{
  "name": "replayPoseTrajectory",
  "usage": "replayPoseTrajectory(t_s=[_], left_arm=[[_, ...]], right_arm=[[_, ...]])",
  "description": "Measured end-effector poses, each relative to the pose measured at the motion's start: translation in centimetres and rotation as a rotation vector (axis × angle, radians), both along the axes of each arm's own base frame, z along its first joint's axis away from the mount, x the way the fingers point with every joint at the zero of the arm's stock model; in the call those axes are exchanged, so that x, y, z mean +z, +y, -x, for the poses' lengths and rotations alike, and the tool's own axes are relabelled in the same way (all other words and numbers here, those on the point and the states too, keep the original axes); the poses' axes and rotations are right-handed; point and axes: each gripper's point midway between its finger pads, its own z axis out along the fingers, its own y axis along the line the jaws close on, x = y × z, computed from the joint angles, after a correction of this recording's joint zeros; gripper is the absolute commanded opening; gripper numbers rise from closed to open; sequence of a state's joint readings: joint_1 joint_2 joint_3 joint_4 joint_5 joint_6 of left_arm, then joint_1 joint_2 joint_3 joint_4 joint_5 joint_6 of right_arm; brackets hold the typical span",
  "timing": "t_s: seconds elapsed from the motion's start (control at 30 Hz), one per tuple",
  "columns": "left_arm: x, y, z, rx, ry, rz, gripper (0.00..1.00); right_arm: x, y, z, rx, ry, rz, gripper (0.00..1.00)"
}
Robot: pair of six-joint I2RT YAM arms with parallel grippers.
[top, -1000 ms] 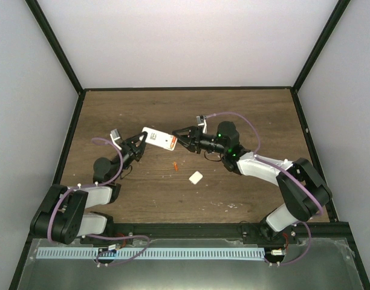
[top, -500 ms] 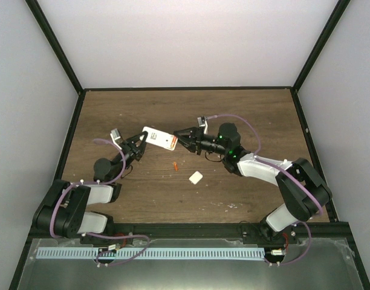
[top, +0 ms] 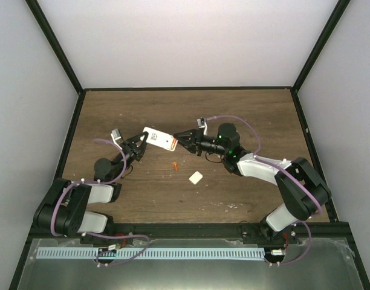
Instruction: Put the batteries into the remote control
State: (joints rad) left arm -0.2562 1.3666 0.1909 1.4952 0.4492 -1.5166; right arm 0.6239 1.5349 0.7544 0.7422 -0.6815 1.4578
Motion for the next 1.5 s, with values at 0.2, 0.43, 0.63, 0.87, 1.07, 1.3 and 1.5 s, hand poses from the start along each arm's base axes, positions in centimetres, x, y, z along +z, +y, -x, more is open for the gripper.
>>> replayPoseTrajectory(t_s=[0.2, 0.43, 0.63, 0.87, 1.07, 1.3, 1.5], left_arm=[[-0.2, 0.0, -0.1, 0.002, 0.006, -0.001, 0.0], [-0.1, 0.0, -0.1, 0.003, 0.005, 0.0, 0.0], [-0.1, 0.1, -0.1, 0.006, 0.004, -0.001, 0.0], [-0.1, 0.2, -0.2, 0.015, 0.005, 0.001, 0.0], [-0.4, 1.0, -0.6, 0.042, 0.012, -0.005, 0.0], [-1.9, 4.5, -1.1, 0.148, 0.051, -0.04, 0.0], [-1.8, 6.2, -1.0, 0.215, 0.073, -0.068, 0.0]], right_arm=[[-0.2, 0.1, 0.0, 0.009, -0.018, 0.013, 0.15], [-0.3, 0.2, 0.1, 0.016, -0.036, 0.022, 0.13], [-0.5, 0.2, 0.0, 0.017, -0.038, 0.038, 0.12], [-0.6, 0.4, -0.2, 0.017, -0.067, 0.066, 0.27], [-0.2, 0.0, -0.6, -0.01, -0.127, 0.149, 0.48], [3.8, -2.0, -1.8, -0.131, -0.336, 0.314, 0.48], [-1.5, -3.3, -3.2, -0.168, -0.37, 0.663, 0.46]])
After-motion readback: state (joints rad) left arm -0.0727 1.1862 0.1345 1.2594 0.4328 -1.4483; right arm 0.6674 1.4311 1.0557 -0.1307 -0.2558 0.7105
